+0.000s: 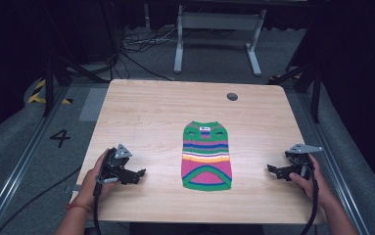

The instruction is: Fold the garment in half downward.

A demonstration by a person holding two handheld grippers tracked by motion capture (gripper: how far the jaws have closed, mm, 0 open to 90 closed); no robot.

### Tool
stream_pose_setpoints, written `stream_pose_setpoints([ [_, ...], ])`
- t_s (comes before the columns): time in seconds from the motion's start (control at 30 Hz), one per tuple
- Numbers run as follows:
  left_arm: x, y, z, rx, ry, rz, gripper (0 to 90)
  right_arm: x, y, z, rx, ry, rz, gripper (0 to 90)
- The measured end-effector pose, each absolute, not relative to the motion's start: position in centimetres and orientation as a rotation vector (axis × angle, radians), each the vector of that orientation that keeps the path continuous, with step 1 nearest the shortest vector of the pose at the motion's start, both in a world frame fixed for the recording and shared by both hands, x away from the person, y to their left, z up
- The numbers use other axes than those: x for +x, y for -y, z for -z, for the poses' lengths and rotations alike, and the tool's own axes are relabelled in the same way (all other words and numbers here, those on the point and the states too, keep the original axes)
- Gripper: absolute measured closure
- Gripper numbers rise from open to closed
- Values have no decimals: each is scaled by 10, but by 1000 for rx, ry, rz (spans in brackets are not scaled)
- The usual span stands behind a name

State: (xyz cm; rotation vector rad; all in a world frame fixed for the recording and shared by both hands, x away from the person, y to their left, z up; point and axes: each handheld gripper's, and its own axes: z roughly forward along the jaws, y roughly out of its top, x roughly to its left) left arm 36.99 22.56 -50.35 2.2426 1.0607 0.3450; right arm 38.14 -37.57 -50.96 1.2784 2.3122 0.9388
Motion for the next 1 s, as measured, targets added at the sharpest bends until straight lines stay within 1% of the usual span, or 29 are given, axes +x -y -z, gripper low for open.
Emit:
stream_pose_setpoints([
  [0.37,366,-234,503,2236,-1071,-340,2,382,376,510,1278,-2315,-940,0],
  [0.6,366,-241,503,2259,-1006,-325,1,381,377,510,1272,-2320,-941,0],
  [0.8,366,-241,503,2258,-1011,-318,3,381,379,509,1259,-2332,-947,0],
  [1.0,368,-245,503,2273,-974,-304,2,381,381,510,1234,-2348,-955,0],
])
